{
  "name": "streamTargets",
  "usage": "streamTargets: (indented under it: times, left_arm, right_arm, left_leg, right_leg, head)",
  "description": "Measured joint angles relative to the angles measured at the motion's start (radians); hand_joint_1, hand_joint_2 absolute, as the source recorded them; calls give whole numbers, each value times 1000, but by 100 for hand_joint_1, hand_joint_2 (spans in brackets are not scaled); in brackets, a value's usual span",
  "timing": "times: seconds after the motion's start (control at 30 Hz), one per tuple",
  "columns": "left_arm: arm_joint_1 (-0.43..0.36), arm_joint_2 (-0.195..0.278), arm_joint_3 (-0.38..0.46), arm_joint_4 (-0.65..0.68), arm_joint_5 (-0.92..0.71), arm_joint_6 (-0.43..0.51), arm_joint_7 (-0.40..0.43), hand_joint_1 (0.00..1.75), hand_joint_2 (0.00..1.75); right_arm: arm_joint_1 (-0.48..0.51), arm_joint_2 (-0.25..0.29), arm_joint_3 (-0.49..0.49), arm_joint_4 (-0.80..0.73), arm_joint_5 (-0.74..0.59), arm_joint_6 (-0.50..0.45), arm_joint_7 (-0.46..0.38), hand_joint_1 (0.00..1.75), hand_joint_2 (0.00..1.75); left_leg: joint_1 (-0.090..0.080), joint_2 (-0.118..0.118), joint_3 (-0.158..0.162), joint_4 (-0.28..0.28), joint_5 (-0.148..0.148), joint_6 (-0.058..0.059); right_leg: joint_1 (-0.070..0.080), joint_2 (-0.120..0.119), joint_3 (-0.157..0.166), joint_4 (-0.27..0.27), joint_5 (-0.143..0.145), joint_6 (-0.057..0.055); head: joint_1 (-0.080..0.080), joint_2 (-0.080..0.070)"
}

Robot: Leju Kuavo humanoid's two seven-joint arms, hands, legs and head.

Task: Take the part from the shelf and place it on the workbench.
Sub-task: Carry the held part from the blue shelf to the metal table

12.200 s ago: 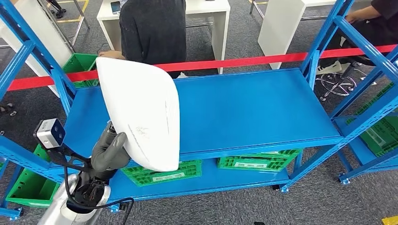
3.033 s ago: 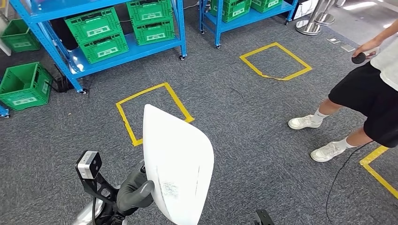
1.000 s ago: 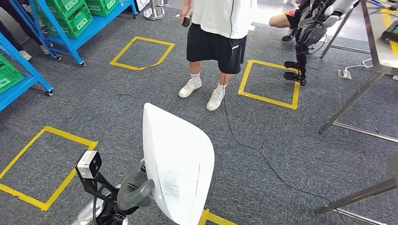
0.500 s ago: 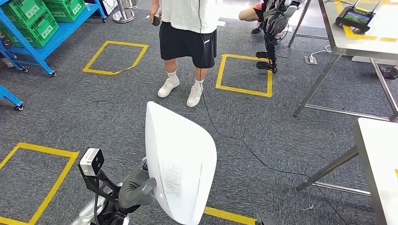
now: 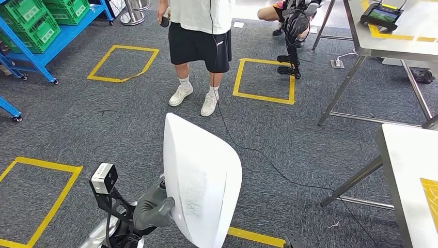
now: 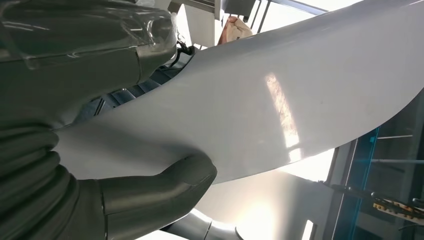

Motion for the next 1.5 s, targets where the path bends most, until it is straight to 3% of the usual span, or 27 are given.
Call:
streamTargets:
  times: [0.07, 0.13, 0.2, 0.23, 0.3, 0.37, 0.4, 0.47, 0.53, 0.6, 0.7, 0.77, 0.83, 0.87, 0.9, 0.93, 0.97, 1.03, 1.1, 1.2, 1.27, 1.33, 1.37, 1.4, 1.43, 1.5]
  left_arm:
    - [-5, 0, 0, 0, 2, 0, 4, 175, 175]
    - [-7, 0, -1, -1, 5, 0, 8, 175, 175]
    - [-10, -2, -1, -1, 9, 0, 11, 175, 175]
    - [-13, -4, -1, -2, 11, 0, 12, 175, 175]
    - [-16, -6, -2, -1, 13, 0, 13, 175, 175]
    - [-16, -7, -3, 0, 13, 0, 14, 175, 175]
    - [-16, -7, -4, 0, 13, 0, 14, 175, 175]
    - [-16, -7, -5, 0, 13, 0, 14, 175, 175]
    - [-16, -7, -6, 0, 13, 0, 14, 175, 175]
    - [-17, -6, -9, 0, 13, 0, 14, 175, 175]
    - [-18, -5, -12, 0, 14, -1, 14, 175, 175]
    - [-18, -4, -13, 0, 14, -1, 14, 175, 175]
    - [-17, -3, -14, 0, 14, -1, 14, 175, 175]
    - [-16, -3, -15, 0, 14, -1, 14, 175, 175]
    - [-15, -2, -16, 0, 14, -1, 14, 175, 175]
    - [-14, -2, -16, 0, 14, -1, 14, 175, 175]
    - [-14, -2, -16, 0, 14, -1, 14, 175, 175]
    - [-14, -1, -15, 0, 14, -1, 14, 175, 175]
    - [-12, 0, -15, 0, 14, -2, 14, 175, 175]
    - [-13, 0, -15, -1, 13, -2, 14, 175, 175]
    - [-14, -3, -15, -1, 14, -2, 14, 175, 175]
    - [-15, -4, -16, -1, 14, -2, 14, 175, 175]
    - [-14, -4, -16, 0, 13, -2, 14, 175, 175]
    - [-14, -4, -16, 0, 13, -3, 14, 175, 175]
    - [-14, -4, -16, 0, 13, -3, 14, 175, 175]
    - [-14, -5, -16, 0, 14, -3, 14, 175, 175]
  right_arm:
    - [1, 1, 0, 0, -2, -1, 0, 0, 0]
    - [2, 2, 0, 0, -4, -1, -2, 0, 0]
    - [4, 3, 0, 0, -5, -1, -5, 0, 0]
    - [5, 2, 1, 0, -5, -1, -7, 0, 0]
    - [7, -2, 1, 0, -6, -2, -9, 0, 0]
    - [12, -4, 1, 0, -7, -2, -9, 0, 0]
    - [14, -5, 1, 0, -8, -2, -10, 0, 0]
    - [15, -6, 1, 0, -8, -2, -11, 0, 0]
    - [13, -7, 1, 0, -8, -2, -12, 0, 0]
    - [14, -8, 1, 0, -8, -2, -13, 0, 0]
    - [15, -8, 1, 0, -9, -2, -14, 0, 0]
    - [15, -7, 1, 0, -9, -2, -14, 0, 0]
    - [15, -8, 1, 0, -9, -2, -14, 0, 0]
    - [15, -8, 1, 0, -10, -2, -14, 0, 0]
    - [15, -8, 1, 0, -10, -2, -14, 0, 0]
    - [16, -8, 1, 0, -11, -2, -14, 0, 0]
    - [15, -8, 1, 0, -13, -2, -14, 0, 0]
    - [12, -6, 1, 0, -16, -2, -14, 0, 0]
    - [8, -3, 1, 0, -20, -1, -13, 0, 0]
    - [9, 0, 1, 0, -22, 0, -13, 0, 0]
    - [8, 1, 1, 0, -23, 0, -13, 0, 0]
    - [8, 0, 1, 0, -23, 1, -13, 0, 0]
    - [10, -1, 1, 0, -23, 1, -13, 0, 0]
    - [13, -2, 1, 0, -24, 1, -13, 0, 0]
    - [16, -3, 1, 1, -26, 1, -13, 0, 0]
    - [18, -5, 1, 1, -30, 1, -13, 0, 0]
  left_leg:
    - [-10, -2, 32, -64, 13, 8]
    - [-15, 0, 32, -75, 19, 13]
    - [-12, 4, 40, -98, 37, 19]
    - [-10, 6, 42, -110, 46, 22]
    - [-10, 8, 38, -116, 53, 24]
    - [-12, 8, 33, -113, 55, 22]
    - [-12, 8, 31, -111, 55, 21]
    - [-12, 8, 30, -103, 52, 16]
    - [-15, 8, 23, -91, 47, 8]
    - [-18, 8, 16, -83, 45, 1]
    - [-12, 5, 4, -62, 29, -13]
    - [-5, 3, -35, 25, -25, -28]
    - [4, 2, -99, 164, -86, -38]
    - [8, 2, -122, 208, -97, -40]
    - [11, 2, -125, 215, -87, -41]
    - [13, 1, -109, 180, -60, -41]
    - [15, -4, -75, 112, -20, -38]
    - [16, -38, -9, -22, 32, -30]
    - [12, -59, 12, -72, 40, -24]
    - [9, -34, 19, -97, 52, -11]
    - [9, -12, 27, -117, 64, 0]
    - [2, 8, 25, -118, 65, 4]
    - [-1, 17, 24, -118, 65, 5]
    - [-3, 26, 23, -118, 65, 5]
    - [-4, 34, 23, -117, 65, 5]
    - [-6, 48, 23, -111, 61, 1]
  right_leg:
    - [-2, 0, -3, -1, 6, 9]
    - [-3, 0, -5, -6, 13, 20]
    - [-1, -2, -18, 14, 2, 22]
    - [1, -3, -36, 51, -18, 18]
    - [1, -4, -91, 178, -77, 9]
    - [1, -5, -126, 268, -110, 14]
    - [-1, -5, -114, 257, -103, 22]
    - [-4, -9, -39, 124, -58, 40]
    - [-3, -12, 25, 10, -27, 38]
    - [3, -11, 34, -8, -23, 24]
    - [-2, -10, 32, -14, -17, 9]
    - [-7, -9, 32, -16, -15, 2]
    - [-5, -9, 29, -15, -14, -1]
    - [-4, -9, 28, -15, -14, -1]
    - [-4, -9, 28, -15, -14, -1]
    - [-4, -6, 29, -15, -14, -1]
    - [-4, -2, 31, -15, -14, 0]
    - [-5, 7, 30, -16, -12, 3]
    - [-9, 17, 21, -17, -6, 14]
    - [-11, 28, 10, -15, -2, 28]
    - [-7, 16, -28, 57, -39, 21]
    - [-5, 5, -94, 196, -95, 13]
    - [-5, 4, -119, 250, -112, 13]
    - [-5, 2, -126, 269, -114, 18]
    - [-5, -1, -111, 244, -101, 25]
    - [-4, -29, -33, 99, -53, 38]
  head:
    - [-1, 0]
    - [-2, 0]
    - [-1, 0]
    - [0, 0]
    - [0, 0]
    - [0, 0]
    - [1, 0]
    - [1, 0]
    - [0, 0]
    - [0, 0]
    - [-1, 0]
    - [-2, 0]
    - [-2, 0]
    - [-2, 0]
    - [-2, 0]
    - [-2, 0]
    - [-2, 0]
    - [-1, 0]
    - [-2, 0]
    - [-4, 0]
    - [-3, 0]
    - [-3, 0]
    - [-3, 0]
    - [-3, 0]
    - [-3, 0]
    - [-3, 0]
